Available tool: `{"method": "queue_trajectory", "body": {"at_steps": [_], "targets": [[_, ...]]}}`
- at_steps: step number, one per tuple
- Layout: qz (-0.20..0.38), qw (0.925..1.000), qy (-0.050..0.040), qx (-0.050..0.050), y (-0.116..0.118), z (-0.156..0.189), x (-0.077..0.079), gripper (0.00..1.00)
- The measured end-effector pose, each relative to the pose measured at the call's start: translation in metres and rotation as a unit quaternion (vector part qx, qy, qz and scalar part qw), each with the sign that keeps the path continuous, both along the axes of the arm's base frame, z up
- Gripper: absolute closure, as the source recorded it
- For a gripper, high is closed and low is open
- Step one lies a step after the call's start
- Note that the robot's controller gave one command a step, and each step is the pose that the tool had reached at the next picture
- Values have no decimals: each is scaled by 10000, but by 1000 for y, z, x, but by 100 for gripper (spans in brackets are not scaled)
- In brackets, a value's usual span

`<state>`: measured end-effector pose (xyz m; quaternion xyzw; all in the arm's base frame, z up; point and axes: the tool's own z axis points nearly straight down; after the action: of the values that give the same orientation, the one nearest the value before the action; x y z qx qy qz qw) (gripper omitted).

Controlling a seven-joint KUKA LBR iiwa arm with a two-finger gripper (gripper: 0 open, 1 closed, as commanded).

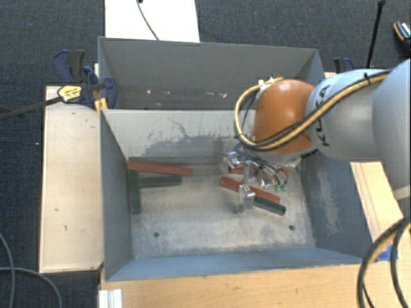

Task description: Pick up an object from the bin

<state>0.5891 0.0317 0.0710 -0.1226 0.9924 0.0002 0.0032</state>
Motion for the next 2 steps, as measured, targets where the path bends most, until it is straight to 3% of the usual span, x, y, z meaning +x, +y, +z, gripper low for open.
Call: {"method": "queue_trajectory", "body": {"at_steps": [1, 2], "targets": [[-2338, 9723, 28, -7, -79, 9, -11, 0], [-1222, 9925, 37, 3, -44, -1, -28, 0]]}}
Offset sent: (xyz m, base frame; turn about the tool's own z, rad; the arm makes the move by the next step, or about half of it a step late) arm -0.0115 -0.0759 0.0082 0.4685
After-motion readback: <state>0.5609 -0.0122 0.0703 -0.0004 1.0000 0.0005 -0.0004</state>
